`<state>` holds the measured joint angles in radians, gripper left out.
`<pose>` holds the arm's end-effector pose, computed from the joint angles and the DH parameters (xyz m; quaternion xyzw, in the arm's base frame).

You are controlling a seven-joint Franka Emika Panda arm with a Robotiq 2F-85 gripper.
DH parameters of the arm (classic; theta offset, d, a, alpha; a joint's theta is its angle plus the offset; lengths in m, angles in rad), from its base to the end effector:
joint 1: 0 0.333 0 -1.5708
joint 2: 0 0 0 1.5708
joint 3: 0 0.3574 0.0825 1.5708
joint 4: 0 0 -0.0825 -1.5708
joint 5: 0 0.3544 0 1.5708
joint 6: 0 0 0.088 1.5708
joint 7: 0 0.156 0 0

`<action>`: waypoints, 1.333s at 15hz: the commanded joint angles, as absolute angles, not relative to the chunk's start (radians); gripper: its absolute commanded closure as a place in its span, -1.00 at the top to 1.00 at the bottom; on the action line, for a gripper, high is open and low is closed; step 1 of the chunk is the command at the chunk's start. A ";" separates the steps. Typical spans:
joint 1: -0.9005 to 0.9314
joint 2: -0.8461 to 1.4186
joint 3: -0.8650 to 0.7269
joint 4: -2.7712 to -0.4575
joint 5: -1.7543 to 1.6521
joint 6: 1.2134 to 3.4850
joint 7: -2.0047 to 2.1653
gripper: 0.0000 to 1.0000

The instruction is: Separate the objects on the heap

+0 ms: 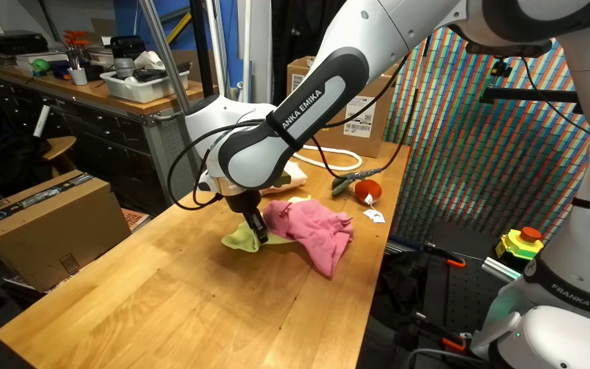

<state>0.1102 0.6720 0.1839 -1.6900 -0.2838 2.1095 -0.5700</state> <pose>0.6264 0.1530 0.2001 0.8671 0.4814 -0.1227 0.0366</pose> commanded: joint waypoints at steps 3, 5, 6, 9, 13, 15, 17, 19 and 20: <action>0.124 0.656 0.183 -1.682 -0.268 2.152 -0.509 -0.94; 0.128 0.641 0.186 -1.691 -0.271 2.167 -0.494 -0.94; 0.130 0.629 0.189 -1.697 -0.267 2.174 -0.486 -0.94; 0.132 0.588 0.201 -1.719 -0.254 2.202 -0.465 -0.94; 0.131 0.520 0.220 -1.749 -0.206 2.240 -0.434 -0.95; 0.134 0.486 0.225 -1.757 -0.182 2.254 -0.414 -0.95; 0.136 0.453 0.227 -1.768 -0.162 2.269 -0.401 -0.95; 0.137 0.420 0.227 -1.782 -0.146 2.286 -0.384 -0.95; 0.139 0.406 0.226 -1.788 -0.141 2.291 -0.378 -0.95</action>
